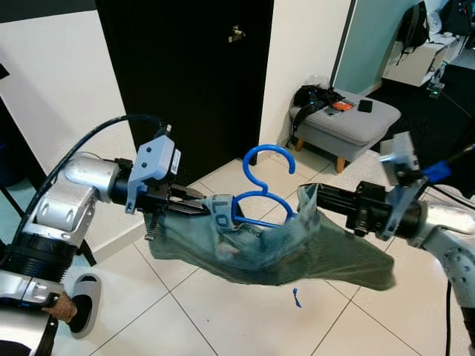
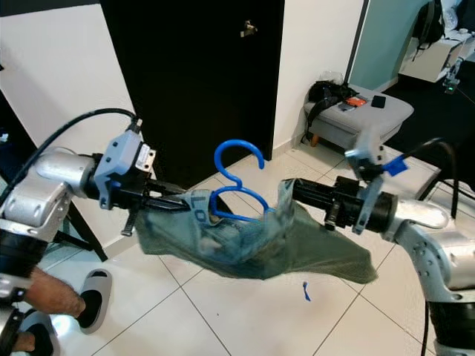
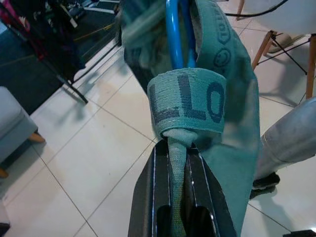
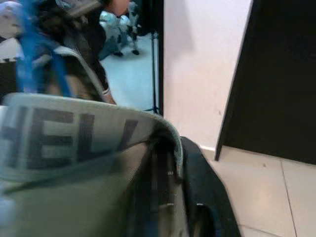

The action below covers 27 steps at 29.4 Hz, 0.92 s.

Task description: Hang hanger

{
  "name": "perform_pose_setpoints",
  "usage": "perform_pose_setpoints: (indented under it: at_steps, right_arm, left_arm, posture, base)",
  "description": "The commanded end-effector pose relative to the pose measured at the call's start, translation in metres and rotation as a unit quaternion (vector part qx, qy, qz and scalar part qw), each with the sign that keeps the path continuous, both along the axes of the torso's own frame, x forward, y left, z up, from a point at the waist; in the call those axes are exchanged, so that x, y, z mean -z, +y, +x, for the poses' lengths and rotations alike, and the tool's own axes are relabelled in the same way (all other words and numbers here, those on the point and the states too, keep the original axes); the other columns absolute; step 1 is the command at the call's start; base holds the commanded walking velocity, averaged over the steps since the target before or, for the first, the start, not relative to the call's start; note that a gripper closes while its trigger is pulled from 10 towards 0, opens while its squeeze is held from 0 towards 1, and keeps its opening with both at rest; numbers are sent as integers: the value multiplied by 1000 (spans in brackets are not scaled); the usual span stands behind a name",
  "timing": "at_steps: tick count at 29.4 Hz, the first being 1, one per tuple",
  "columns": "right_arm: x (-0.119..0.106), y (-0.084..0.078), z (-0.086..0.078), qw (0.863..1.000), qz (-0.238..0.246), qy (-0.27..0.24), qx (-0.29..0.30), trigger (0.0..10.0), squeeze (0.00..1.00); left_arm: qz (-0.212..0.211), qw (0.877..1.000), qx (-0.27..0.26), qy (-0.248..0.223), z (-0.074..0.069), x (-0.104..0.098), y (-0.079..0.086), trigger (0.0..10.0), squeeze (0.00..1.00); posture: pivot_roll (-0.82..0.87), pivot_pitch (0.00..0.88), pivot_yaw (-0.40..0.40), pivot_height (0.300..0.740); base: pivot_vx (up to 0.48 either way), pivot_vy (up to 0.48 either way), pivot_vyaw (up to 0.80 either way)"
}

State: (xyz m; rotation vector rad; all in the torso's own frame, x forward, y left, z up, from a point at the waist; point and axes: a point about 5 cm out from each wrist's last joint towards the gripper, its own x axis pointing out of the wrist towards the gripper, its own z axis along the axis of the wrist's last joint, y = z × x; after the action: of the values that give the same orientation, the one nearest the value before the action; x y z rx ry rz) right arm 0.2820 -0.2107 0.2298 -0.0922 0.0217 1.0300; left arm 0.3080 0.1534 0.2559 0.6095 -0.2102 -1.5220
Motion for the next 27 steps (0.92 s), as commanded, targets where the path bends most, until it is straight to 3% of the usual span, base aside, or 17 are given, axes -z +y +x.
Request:
perform_pose_setpoints:
  at_steps: [1, 8, 11, 15, 16, 18, 21, 22, 26, 27]
  right_arm:
    - [3, 0, 2, 1000, -9, 7, 7, 10000, 1000]
    - [11, -3, 6, 999, -6, 43, 32, 10000, 1000]
    - [9, -2, 9, 998, 25, 55, 34, 10000, 1000]
    - [5, 0, 7, 997, 44, 58, 19, 10000, 1000]
    - [4, -1, 7, 996, 50, 70, 15, 10000, 1000]
    - [21, -10, 13, 988, 26, 135, 70, 10000, 1000]
    - [33, -16, 14, 981, -2, 165, 100, 10000, 1000]
    - [56, -22, 5, 969, -61, 210, 110, 10000, 827]
    - [64, -22, -3, 965, -82, 229, 96, 10000, 827]
    - [71, -24, -9, 961, -109, 238, 90, 10000, 682]
  left_arm:
    - [-6, 1000, 20, 4, -5, 1, -5, 7098, 0]
    - [7, 998, 63, 19, -17, 13, -21, 7176, 0]
    - [38, 995, 86, 26, -25, 33, -35, 7216, 0]
    - [45, 995, 90, 28, -26, 39, -39, 7059, 0]
    - [43, 994, 94, 35, -28, 43, -42, 6941, 0]
    - [30, 994, 92, 44, -30, 47, -47, 6980, 0]
    - [24, 995, 85, 43, -29, 47, -48, 6980, 0]
    - [13, 997, 62, 33, -25, 46, -46, 7255, 0]
    - [7, 999, 47, 25, -23, 44, -45, 7255, 0]
    - [3, 999, 33, 12, -19, 42, -43, 7255, 0]
  posture:
    - [-15, 0, -19, 740]
    - [-14, 0, -21, 740]
    - [-15, 0, -21, 740]
    - [-17, 0, -22, 740]
    - [-19, 0, -20, 740]
    - [-23, 0, -18, 740]
    - [-24, 0, -18, 740]
    - [-23, 0, -20, 740]
    - [-23, 0, -20, 740]
    - [-23, 0, -20, 740]
  base:
    - [0, 0, 0]
    - [0, 0, 0]
    - [0, 0, 0]
    - [0, 0, 0]
    - [0, 0, 0]
    - [0, 0, 0]
    - [0, 0, 0]
    - [0, 0, 0]
    - [0, 0, 0]
    - [0, 0, 0]
